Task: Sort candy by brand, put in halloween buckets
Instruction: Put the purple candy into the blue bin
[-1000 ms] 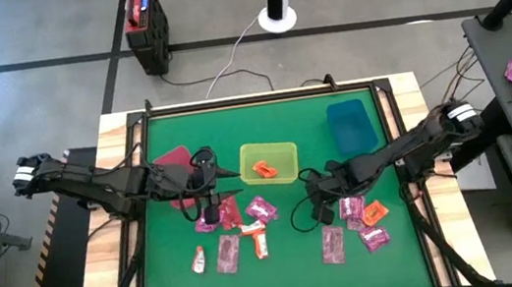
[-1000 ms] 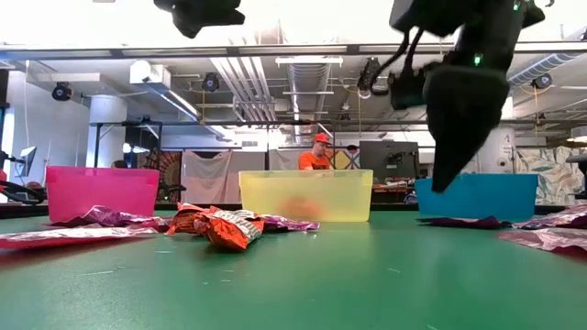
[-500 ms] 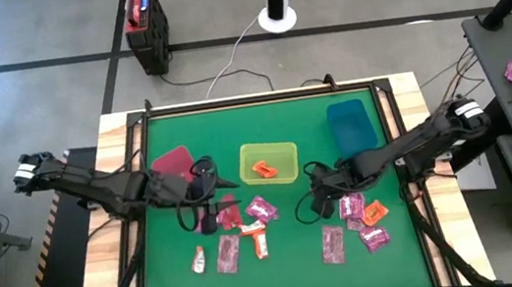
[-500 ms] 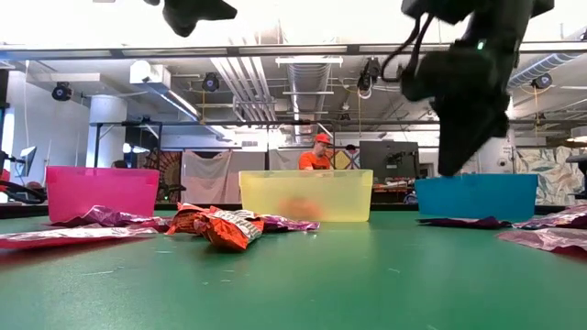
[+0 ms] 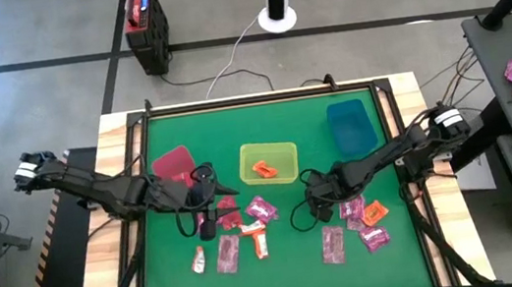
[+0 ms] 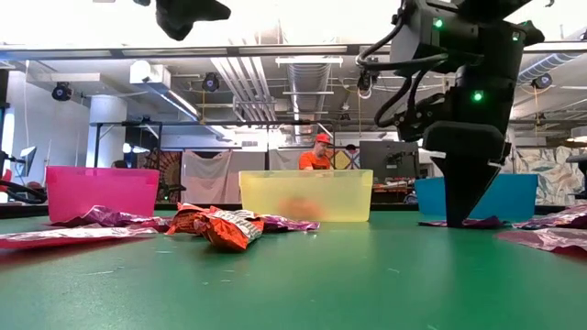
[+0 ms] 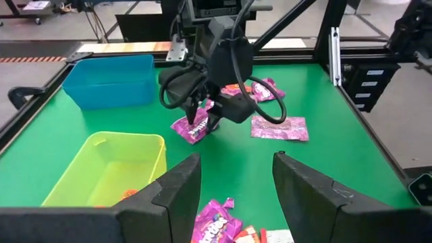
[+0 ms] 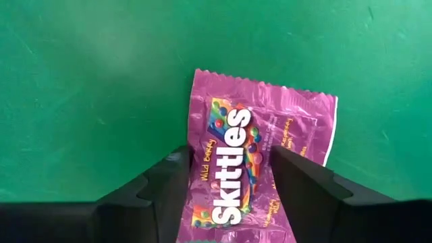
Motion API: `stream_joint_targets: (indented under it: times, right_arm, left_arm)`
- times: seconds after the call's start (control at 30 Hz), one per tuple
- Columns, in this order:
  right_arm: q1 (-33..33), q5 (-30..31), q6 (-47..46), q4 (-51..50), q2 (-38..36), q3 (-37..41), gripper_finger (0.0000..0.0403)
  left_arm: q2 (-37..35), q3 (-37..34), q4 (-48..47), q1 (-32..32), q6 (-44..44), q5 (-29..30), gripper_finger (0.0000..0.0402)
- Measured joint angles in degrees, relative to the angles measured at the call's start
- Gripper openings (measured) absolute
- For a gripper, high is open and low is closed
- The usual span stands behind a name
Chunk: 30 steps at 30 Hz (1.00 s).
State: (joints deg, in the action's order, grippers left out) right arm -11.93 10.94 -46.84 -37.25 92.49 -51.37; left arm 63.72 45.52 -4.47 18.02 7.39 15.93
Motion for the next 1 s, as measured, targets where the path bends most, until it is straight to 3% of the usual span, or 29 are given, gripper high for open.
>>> stream_joint_targets:
  times: [0.37, 0.8, 1.0]
  right_arm:
    - [0.18, -0.20, 0.44, 0.33, 1.41, 0.00, 0.0142]
    - [0.20, -0.43, 1.06, 1.12, 1.90, 0.09, 0.0019]
    - [-0.04, -0.45, 1.39, 1.36, -1.29, 0.32, 0.0008]
  left_arm:
    - [0.00, -4.54, 6.48, 0.01, 1.30, 0.02, 0.0168]
    - [0.00, -4.52, 6.65, 0.01, 0.86, 0.04, 0.0168]
    - [0.01, -4.81, 6.52, 0.01, 1.31, 0.04, 0.0168]
